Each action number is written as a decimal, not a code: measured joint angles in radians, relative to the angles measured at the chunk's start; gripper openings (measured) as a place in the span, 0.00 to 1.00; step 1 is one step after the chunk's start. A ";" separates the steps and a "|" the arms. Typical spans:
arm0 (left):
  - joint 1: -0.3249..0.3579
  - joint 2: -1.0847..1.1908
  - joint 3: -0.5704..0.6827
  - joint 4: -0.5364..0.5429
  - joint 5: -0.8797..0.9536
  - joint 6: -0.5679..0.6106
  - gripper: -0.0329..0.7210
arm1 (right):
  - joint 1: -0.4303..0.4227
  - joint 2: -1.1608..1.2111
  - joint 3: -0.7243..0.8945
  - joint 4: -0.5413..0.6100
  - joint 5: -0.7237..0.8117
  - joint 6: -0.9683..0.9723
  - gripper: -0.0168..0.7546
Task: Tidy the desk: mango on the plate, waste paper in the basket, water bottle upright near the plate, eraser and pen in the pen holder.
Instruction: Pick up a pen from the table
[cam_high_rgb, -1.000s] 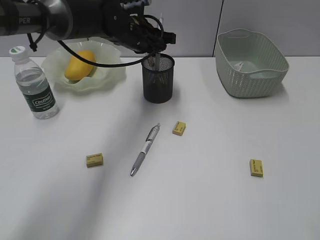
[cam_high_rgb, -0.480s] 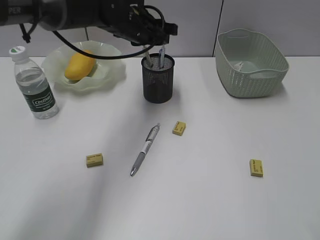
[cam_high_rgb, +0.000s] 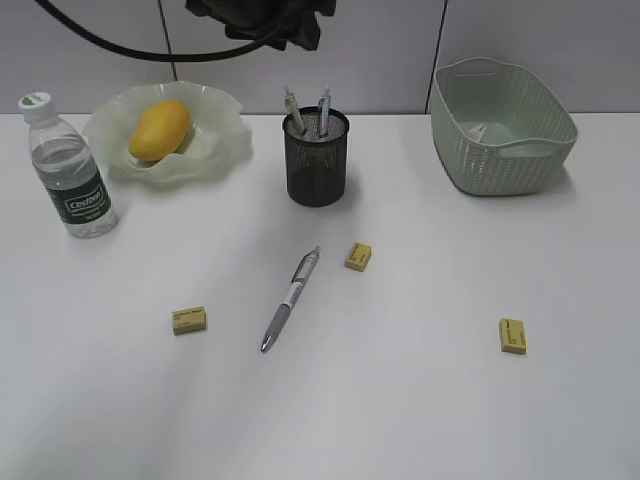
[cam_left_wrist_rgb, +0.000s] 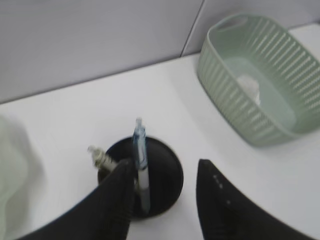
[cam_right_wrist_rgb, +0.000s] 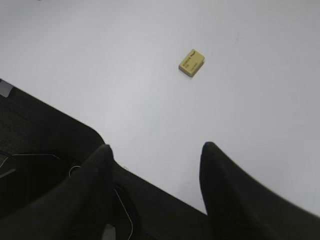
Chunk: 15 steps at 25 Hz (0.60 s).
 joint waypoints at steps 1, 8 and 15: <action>0.000 -0.015 0.000 0.022 0.054 0.015 0.48 | 0.000 0.000 0.000 0.000 0.000 0.000 0.59; 0.000 -0.068 -0.001 0.141 0.500 0.056 0.68 | 0.000 0.000 0.000 0.000 0.000 0.000 0.59; 0.000 -0.106 0.037 0.188 0.593 0.058 0.71 | 0.000 0.000 0.000 0.000 0.000 0.000 0.59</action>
